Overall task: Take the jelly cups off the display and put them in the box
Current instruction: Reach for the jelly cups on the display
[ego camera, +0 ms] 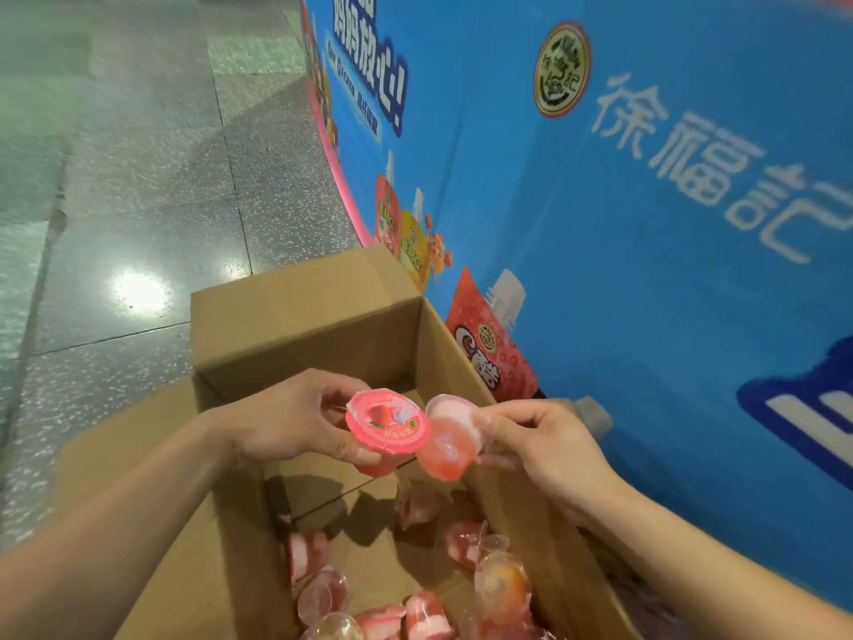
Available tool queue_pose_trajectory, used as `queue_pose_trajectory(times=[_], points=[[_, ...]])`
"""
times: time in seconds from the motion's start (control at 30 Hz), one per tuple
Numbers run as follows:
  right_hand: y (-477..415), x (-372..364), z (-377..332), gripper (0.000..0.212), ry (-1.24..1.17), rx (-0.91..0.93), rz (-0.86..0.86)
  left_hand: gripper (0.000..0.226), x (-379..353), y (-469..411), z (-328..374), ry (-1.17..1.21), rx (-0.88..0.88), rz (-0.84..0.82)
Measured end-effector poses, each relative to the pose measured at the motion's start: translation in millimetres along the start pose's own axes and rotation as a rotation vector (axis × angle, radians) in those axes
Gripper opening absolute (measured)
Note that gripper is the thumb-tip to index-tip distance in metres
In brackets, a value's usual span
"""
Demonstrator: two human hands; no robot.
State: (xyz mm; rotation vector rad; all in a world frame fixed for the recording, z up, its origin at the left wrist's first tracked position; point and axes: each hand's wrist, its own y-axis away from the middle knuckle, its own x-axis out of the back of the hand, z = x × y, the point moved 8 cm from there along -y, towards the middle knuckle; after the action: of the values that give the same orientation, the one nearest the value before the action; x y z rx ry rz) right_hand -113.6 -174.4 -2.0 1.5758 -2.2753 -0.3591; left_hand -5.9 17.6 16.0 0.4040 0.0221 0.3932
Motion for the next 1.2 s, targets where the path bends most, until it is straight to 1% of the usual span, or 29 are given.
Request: queue_pose_trajectory(times=[0.1,0.2,0.33,0.43,0.5,0.57,0.67,0.73,0.77,0.8,0.83,0.93,1.03,1.2], points=[[17,9,-30,0.015,0.048,0.067,0.051,0.031,8,8,29,-0.027,-0.019,0.082],[44,17,-62,0.018,0.141,0.100,0.072,0.043,10,25,67,-0.021,-0.046,0.170],[90,27,-113,0.019,0.154,0.062,0.083,0.050,6,54,138,0.013,-0.097,0.264],[127,39,-156,0.018,0.126,0.019,0.115,0.046,1,74,196,0.052,-0.125,0.283],[152,50,-190,0.016,0.099,-0.009,0.144,0.052,-2,87,234,0.050,-0.133,0.287],[180,61,-227,0.016,0.079,-0.013,0.144,0.055,-5,101,270,0.044,-0.123,0.282],[218,82,-277,0.014,0.035,-0.042,0.154,0.056,-14,114,324,-0.004,-0.109,0.229],[241,97,-304,0.022,-0.008,-0.067,0.167,0.057,-22,119,357,-0.023,-0.091,0.181],[251,106,-317,0.022,-0.024,-0.071,0.176,0.057,-28,121,374,-0.020,-0.079,0.154],[262,116,-329,0.016,-0.030,-0.074,0.195,0.057,-33,122,390,-0.030,-0.080,0.128],[272,127,-342,0.011,-0.040,-0.072,0.222,0.055,-39,122,407,-0.052,-0.079,0.109],[298,163,-371,0.015,-0.102,-0.087,0.298,0.052,-55,119,456,-0.139,-0.108,0.073],[316,200,-389,0.016,-0.187,-0.120,0.405,0.051,-74,110,495,-0.194,-0.132,0.022],[321,259,-403,0.023,-0.320,-0.121,0.564,0.052,-93,88,527,-0.177,-0.150,-0.014]])
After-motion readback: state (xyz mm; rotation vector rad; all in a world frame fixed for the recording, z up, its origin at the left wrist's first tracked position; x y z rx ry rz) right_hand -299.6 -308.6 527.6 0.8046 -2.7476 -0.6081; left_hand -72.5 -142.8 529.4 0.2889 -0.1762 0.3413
